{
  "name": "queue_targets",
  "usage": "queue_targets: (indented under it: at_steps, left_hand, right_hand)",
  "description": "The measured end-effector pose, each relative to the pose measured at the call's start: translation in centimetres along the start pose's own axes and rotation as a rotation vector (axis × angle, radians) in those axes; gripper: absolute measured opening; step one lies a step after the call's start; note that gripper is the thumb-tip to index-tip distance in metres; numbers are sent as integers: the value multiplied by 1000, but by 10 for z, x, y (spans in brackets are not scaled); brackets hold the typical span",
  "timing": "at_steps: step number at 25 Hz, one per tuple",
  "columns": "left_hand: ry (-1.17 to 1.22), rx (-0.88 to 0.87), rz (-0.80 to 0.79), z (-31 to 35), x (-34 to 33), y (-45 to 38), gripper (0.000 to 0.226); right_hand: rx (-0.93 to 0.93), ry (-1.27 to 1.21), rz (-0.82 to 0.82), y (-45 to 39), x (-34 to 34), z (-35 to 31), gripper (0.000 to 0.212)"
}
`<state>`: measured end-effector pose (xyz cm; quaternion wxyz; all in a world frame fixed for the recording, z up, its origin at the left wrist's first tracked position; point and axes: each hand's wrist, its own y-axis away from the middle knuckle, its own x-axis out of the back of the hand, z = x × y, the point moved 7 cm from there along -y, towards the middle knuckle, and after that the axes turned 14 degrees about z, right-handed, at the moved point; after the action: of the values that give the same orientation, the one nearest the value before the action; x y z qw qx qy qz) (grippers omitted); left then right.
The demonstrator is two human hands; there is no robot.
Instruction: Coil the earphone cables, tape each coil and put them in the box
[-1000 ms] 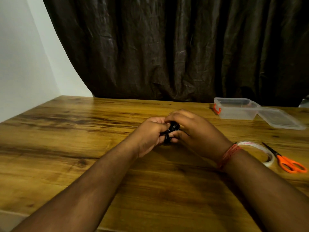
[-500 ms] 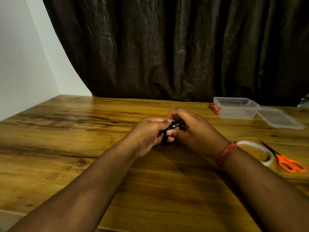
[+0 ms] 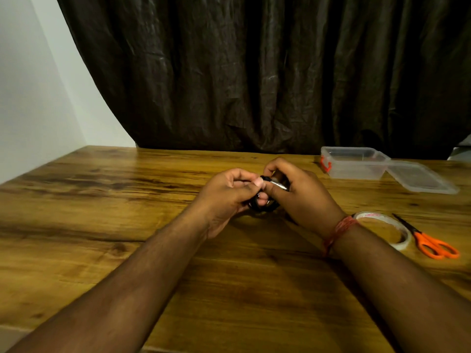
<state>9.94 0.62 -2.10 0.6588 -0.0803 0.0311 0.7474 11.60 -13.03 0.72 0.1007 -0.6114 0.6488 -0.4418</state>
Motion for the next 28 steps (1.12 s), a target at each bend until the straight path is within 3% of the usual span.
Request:
queue_targets:
  at_steps: [3, 8, 11, 22, 28]
  left_hand:
    - [-4, 2, 2, -1, 0, -2, 21]
    - [31, -3, -23, -1, 1, -3, 20]
    - [35, -4, 8, 1, 4, -3, 20]
    - [-25, -25, 26, 2, 3, -3, 10]
    - [10, -39, 34, 5, 4, -4, 11]
  right_hand:
    - [-4, 4, -19, 1, -1, 2, 17]
    - [264, 51, -81, 2, -2, -21, 28]
    - [279, 40, -148, 3, -2, -22, 27]
    - [63, -57, -27, -2, 2, -9, 24]
    - [-293, -512, -101, 2, -10, 4, 25]
